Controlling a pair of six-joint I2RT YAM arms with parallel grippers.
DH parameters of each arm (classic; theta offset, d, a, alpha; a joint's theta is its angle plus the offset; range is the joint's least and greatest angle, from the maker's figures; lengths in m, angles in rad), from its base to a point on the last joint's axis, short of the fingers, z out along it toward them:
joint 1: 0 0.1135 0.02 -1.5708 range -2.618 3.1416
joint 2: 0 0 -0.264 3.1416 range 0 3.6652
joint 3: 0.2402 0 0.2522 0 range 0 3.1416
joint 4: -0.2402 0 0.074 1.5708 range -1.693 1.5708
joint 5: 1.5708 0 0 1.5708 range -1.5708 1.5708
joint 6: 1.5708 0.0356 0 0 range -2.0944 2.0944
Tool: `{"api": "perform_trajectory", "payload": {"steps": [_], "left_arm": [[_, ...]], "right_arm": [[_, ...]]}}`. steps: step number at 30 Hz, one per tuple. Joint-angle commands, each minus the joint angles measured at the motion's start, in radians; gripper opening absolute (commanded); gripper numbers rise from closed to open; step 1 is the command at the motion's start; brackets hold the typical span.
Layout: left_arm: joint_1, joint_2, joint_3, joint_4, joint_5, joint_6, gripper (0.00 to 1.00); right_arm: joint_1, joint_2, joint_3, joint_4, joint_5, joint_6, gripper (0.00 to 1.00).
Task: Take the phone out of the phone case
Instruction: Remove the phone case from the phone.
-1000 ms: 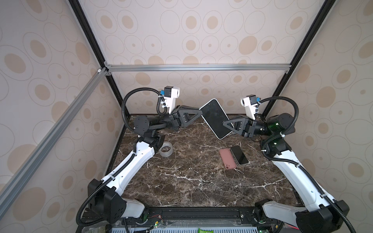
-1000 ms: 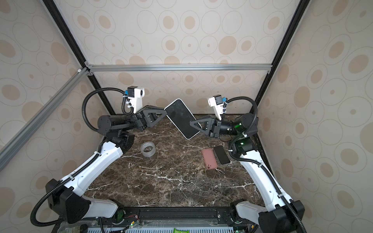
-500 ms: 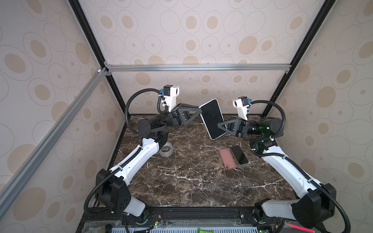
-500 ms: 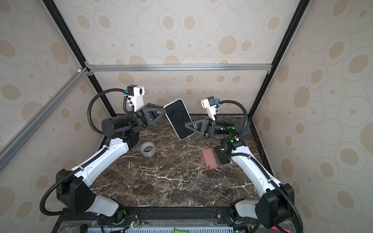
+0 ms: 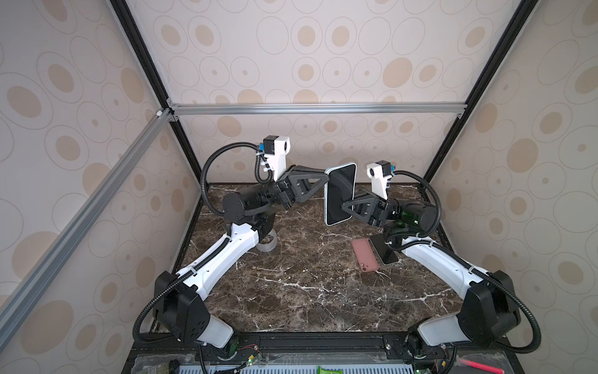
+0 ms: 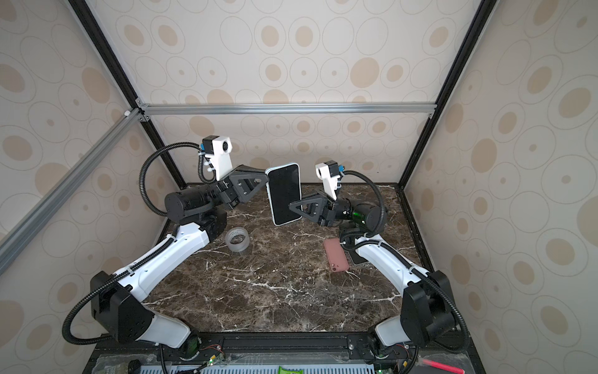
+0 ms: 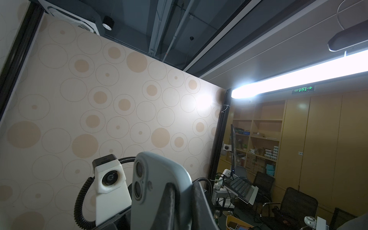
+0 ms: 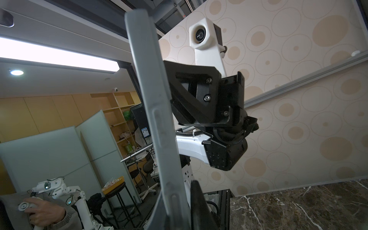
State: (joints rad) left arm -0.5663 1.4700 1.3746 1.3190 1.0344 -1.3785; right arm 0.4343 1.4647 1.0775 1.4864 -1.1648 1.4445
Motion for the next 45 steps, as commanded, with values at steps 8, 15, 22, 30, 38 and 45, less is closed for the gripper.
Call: {"api": "perform_trajectory", "payload": {"steps": [8,15,22,30,38,45], "left_arm": [[-0.181,-0.083,0.107,0.265,0.23,-0.031,0.0],[-0.152,-0.242,0.101,-0.717,0.045,0.746,0.53],[-0.128,-0.265,0.084,-0.794,-0.014,0.79,0.93],[-0.131,-0.251,-0.027,-0.738,-0.043,0.735,0.97],[-0.15,-0.254,-0.093,-0.621,0.001,0.661,0.87],[-0.158,-0.237,-0.092,-0.604,0.018,0.648,0.71]], "right_arm": [[-0.017,0.181,-0.065,-0.369,0.153,0.405,0.0],[-0.043,0.001,-0.063,-0.63,0.216,0.168,0.0],[-0.116,-0.125,-0.083,-0.722,0.277,0.094,0.0],[-0.122,-0.195,0.028,-0.845,0.292,-0.059,0.0],[-0.137,-0.211,0.075,-0.855,0.315,-0.101,0.0],[-0.137,-0.2,0.101,-0.858,0.29,-0.097,0.0]]}}
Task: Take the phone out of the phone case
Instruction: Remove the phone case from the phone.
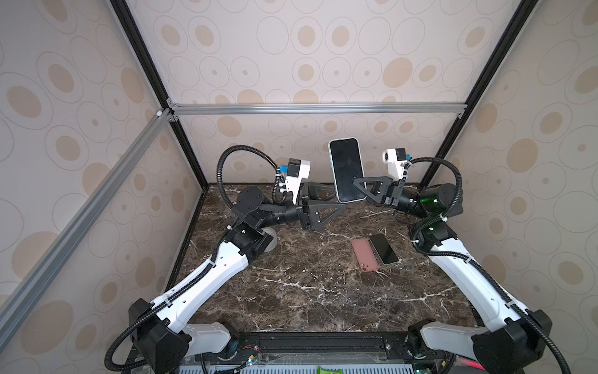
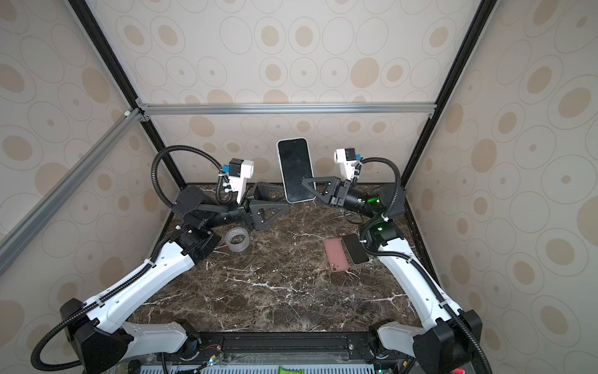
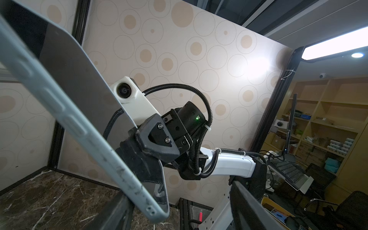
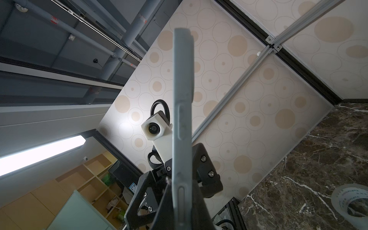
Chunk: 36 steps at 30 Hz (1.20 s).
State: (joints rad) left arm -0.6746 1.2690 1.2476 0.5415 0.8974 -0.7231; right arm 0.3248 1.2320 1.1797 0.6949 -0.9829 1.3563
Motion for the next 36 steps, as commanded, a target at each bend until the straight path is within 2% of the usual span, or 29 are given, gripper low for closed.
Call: {"api": "perform_trajectory", "payload": {"steps": [1,6,11,18,24,27,36], "left_arm": [[-0.052,-0.036,0.035,0.169,0.153,-0.006,0.71],[-0.054,-0.018,0.044,0.16,0.152,-0.006,0.66],[-0.063,-0.002,0.051,0.16,0.154,-0.008,0.55],[-0.062,-0.004,0.06,0.155,0.155,0.001,0.26],[-0.062,-0.003,0.073,0.174,0.165,-0.007,0.11],[-0.062,-0.006,0.089,0.199,0.184,-0.019,0.01],[-0.082,0.017,0.169,0.208,0.264,-0.02,0.0]], "right_arm": [[-0.027,0.032,-0.002,-0.065,0.107,-0.006,0.0],[-0.027,0.036,0.005,-0.065,0.095,0.002,0.0],[-0.027,0.043,0.012,-0.058,0.08,0.01,0.0],[-0.027,0.047,0.017,-0.091,0.058,0.009,0.0],[-0.027,0.052,0.016,-0.14,0.044,0.006,0.0],[-0.027,0.071,-0.015,-0.124,0.048,0.056,0.0],[0.035,0.159,-0.052,-0.171,-0.012,0.124,0.0]]}}
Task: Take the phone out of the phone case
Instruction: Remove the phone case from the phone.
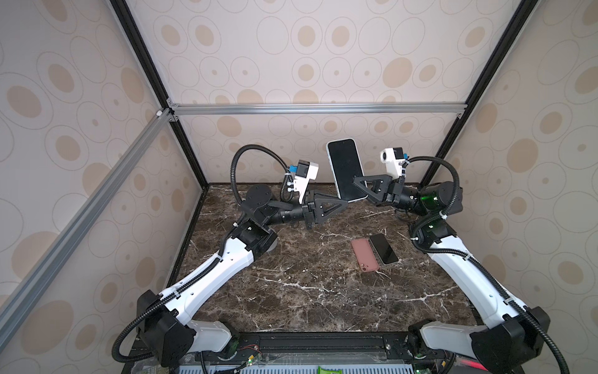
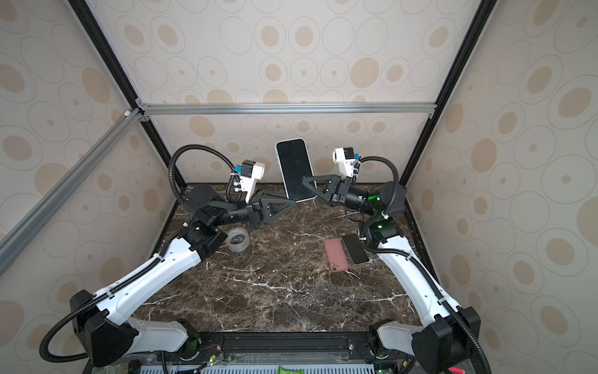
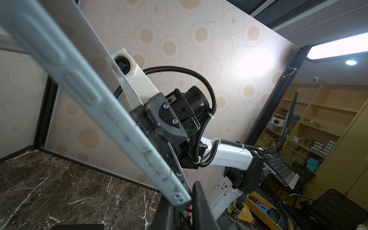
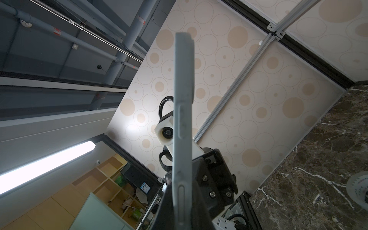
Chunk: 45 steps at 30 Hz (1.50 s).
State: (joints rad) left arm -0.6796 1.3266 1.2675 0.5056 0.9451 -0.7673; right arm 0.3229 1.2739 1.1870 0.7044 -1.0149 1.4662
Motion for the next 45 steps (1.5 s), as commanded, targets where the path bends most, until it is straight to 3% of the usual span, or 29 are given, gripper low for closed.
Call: {"api": "perform_trajectory", "payload": {"steps": [1,8,13,19,26,35,41,45], "left_arm": [[-0.081,-0.035,0.156,0.244,0.222,0.025,0.0],[-0.094,-0.028,0.188,0.229,0.235,0.051,0.0],[-0.094,-0.064,0.219,0.033,0.183,0.222,0.0],[-0.092,-0.114,0.243,-0.129,0.015,0.388,0.0],[-0.092,-0.104,0.36,-0.263,-0.002,0.516,0.0],[-0.092,-0.096,0.414,-0.337,-0.04,0.598,0.0],[-0.092,-0.111,0.344,-0.3,-0.142,0.538,0.0],[-0.092,-0.124,0.283,-0.236,-0.159,0.461,0.42]], "right_arm": [[0.05,0.128,-0.064,-0.169,0.019,0.026,0.0],[0.092,0.184,-0.136,-0.016,0.045,0.156,0.0],[0.092,0.189,-0.189,0.081,0.064,0.229,0.0],[0.094,0.172,-0.254,0.148,0.114,0.298,0.0],[0.126,0.146,-0.279,0.146,0.143,0.359,0.0],[0.147,0.118,-0.317,0.172,0.181,0.417,0.0],[0.146,0.11,-0.293,0.207,0.202,0.394,0.0],[0.135,0.083,-0.232,0.15,0.194,0.258,0.0]]}}
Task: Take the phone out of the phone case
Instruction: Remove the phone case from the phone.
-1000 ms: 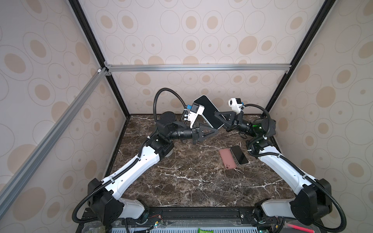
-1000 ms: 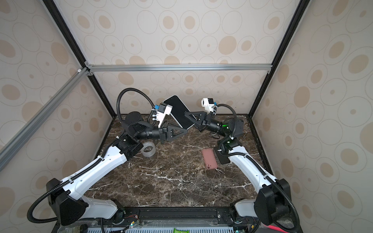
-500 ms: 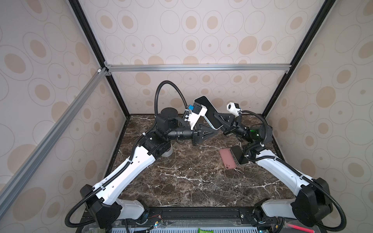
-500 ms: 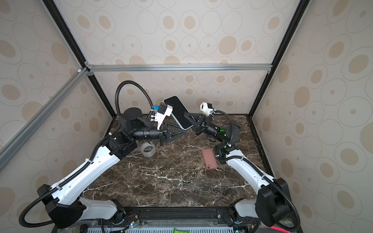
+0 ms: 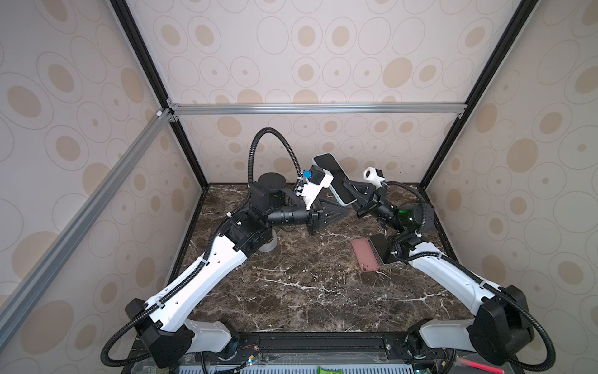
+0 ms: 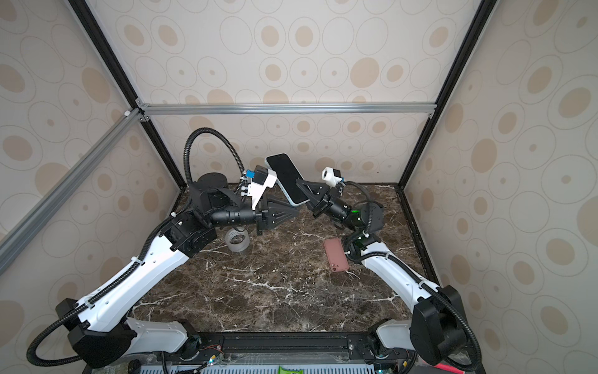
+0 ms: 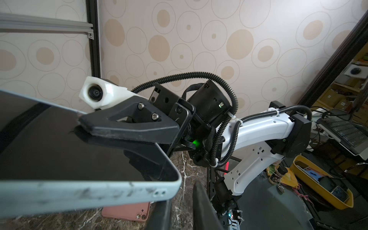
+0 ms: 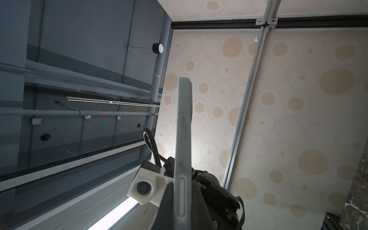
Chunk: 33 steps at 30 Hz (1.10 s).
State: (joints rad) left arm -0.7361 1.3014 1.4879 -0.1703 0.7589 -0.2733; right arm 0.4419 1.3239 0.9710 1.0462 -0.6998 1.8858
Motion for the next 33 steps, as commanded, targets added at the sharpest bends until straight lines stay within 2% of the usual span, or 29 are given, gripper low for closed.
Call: {"api": "perform_trajectory", "payload": {"steps": [1,3,12,16,21,24,28,33], "left_arm": [[-0.036,-0.1,0.048,0.474,0.037,-0.051,0.49],[-0.035,-0.1,0.033,0.514,0.056,-0.084,0.57],[-0.03,-0.091,0.037,0.524,0.012,-0.113,0.64],[-0.029,-0.068,0.038,0.563,0.042,-0.153,0.62],[-0.029,-0.042,0.034,0.61,0.081,-0.196,0.55],[-0.028,-0.036,0.022,0.654,0.105,-0.225,0.56],[-0.03,-0.023,0.025,0.651,0.118,-0.228,0.5],[-0.029,-0.01,0.026,0.659,0.145,-0.242,0.48]], "right_arm": [[0.014,0.022,-0.006,-0.222,-0.12,-0.199,0.0],[0.001,-0.004,0.01,-0.281,-0.12,-0.276,0.0],[-0.035,-0.068,0.012,-0.274,-0.143,-0.374,0.0],[-0.035,-0.083,0.018,-0.306,-0.133,-0.405,0.0],[-0.034,-0.091,0.03,-0.341,-0.125,-0.415,0.0],[-0.035,-0.102,0.038,-0.386,-0.114,-0.423,0.0],[-0.034,-0.126,0.053,-0.462,-0.089,-0.451,0.0],[-0.033,-0.16,0.077,-0.552,-0.057,-0.497,0.0]]}}
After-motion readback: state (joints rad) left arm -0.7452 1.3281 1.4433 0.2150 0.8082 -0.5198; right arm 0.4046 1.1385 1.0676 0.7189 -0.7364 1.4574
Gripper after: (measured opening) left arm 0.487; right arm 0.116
